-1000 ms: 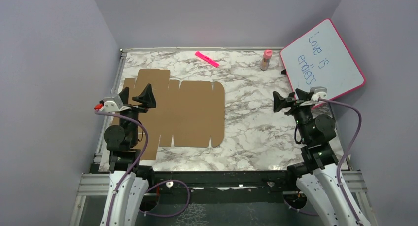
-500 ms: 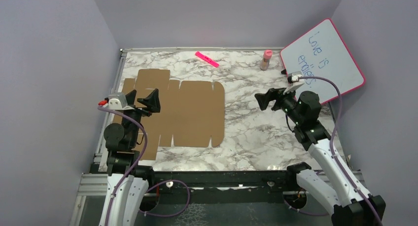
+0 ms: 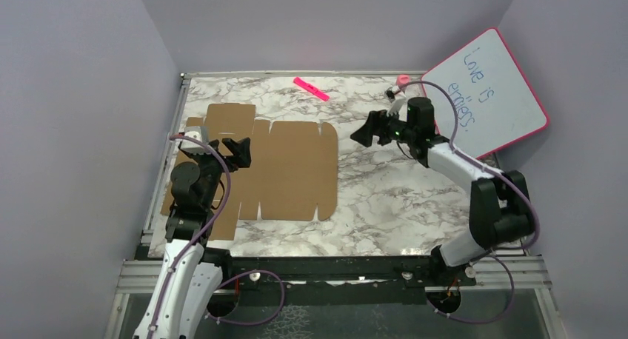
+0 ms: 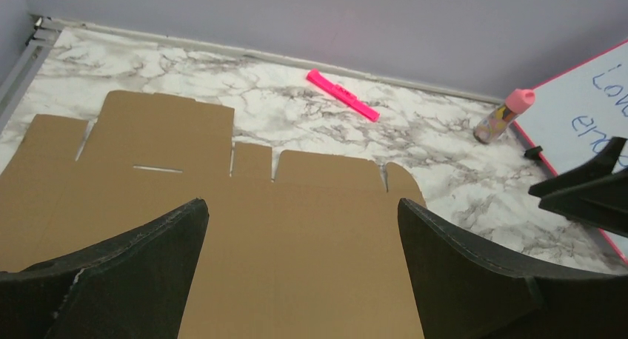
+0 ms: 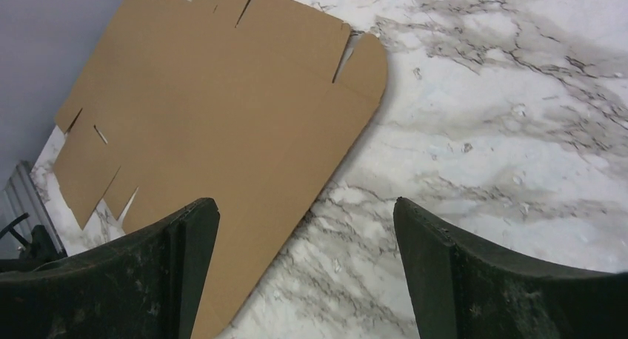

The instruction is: Fold the paper box

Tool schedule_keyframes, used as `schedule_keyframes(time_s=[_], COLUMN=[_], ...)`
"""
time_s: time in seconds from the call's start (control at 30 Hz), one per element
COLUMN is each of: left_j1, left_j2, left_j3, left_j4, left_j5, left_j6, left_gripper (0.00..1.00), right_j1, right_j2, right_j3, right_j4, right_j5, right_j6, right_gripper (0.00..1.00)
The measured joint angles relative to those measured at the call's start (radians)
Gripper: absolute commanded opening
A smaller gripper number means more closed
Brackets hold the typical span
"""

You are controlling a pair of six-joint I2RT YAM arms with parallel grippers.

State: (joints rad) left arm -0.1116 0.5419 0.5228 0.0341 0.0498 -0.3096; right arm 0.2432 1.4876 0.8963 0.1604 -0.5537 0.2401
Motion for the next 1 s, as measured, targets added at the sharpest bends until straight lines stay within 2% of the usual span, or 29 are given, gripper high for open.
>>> schedule_keyframes(time_s=[0.23, 0.43, 1.0], left_j1=[0.000, 0.000, 0.000], left_j2=[0.092, 0.126, 0.199], left_j3=[0.003, 0.006, 0.006], left_j4=[-0.011, -0.014, -0.013], left_j5=[0.023, 0.023, 0.022], left_j6=[0.003, 0.003, 0.007], left_gripper=[0.99, 0.99, 0.99], right_j1=[0.002, 0.003, 0.013], right_j2=[0.299, 0.495, 0.792], right_j3=[0.158, 0.255, 0.505], right_j4=[0.080, 0.134, 0.224], right_j5=[-0.113, -0.181, -0.269], right_j6=[0.048, 0.093, 0.243], right_gripper=[0.88, 0.84, 0.65])
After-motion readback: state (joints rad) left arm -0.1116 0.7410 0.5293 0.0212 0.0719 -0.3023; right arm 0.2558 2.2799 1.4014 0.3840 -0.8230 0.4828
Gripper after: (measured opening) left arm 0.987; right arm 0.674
